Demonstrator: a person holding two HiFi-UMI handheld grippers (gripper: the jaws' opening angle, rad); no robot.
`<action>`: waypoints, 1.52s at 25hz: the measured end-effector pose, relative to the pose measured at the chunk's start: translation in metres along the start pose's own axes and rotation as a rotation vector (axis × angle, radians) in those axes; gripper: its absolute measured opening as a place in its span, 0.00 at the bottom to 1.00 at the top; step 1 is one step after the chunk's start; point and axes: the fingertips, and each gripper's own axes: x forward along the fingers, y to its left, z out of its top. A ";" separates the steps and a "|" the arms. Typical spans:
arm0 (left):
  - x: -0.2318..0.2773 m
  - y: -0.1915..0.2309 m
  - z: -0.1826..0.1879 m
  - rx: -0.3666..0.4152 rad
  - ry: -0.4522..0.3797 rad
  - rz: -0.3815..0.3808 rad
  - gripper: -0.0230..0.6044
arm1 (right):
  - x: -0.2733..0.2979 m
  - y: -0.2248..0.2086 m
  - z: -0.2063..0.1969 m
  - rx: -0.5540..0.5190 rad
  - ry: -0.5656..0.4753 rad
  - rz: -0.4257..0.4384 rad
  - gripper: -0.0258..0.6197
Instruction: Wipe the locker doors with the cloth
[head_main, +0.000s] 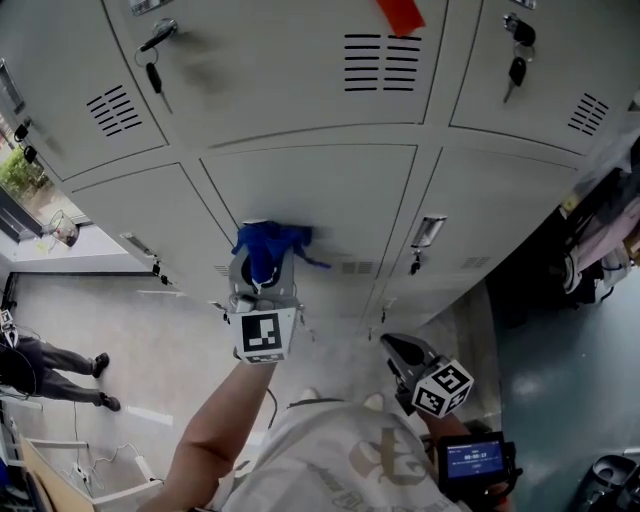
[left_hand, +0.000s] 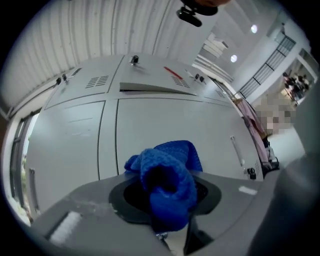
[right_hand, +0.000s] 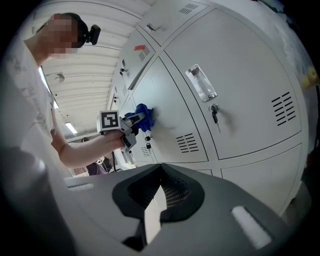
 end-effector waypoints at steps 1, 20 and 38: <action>0.000 -0.005 0.006 0.048 -0.025 -0.012 0.28 | -0.001 0.000 0.000 0.001 0.000 -0.003 0.04; 0.036 -0.124 0.025 0.371 -0.030 -0.249 0.28 | -0.020 -0.017 0.017 -0.005 -0.054 -0.032 0.04; 0.060 -0.185 0.068 0.477 -0.066 -0.357 0.28 | -0.024 -0.018 0.030 -0.038 -0.076 -0.034 0.04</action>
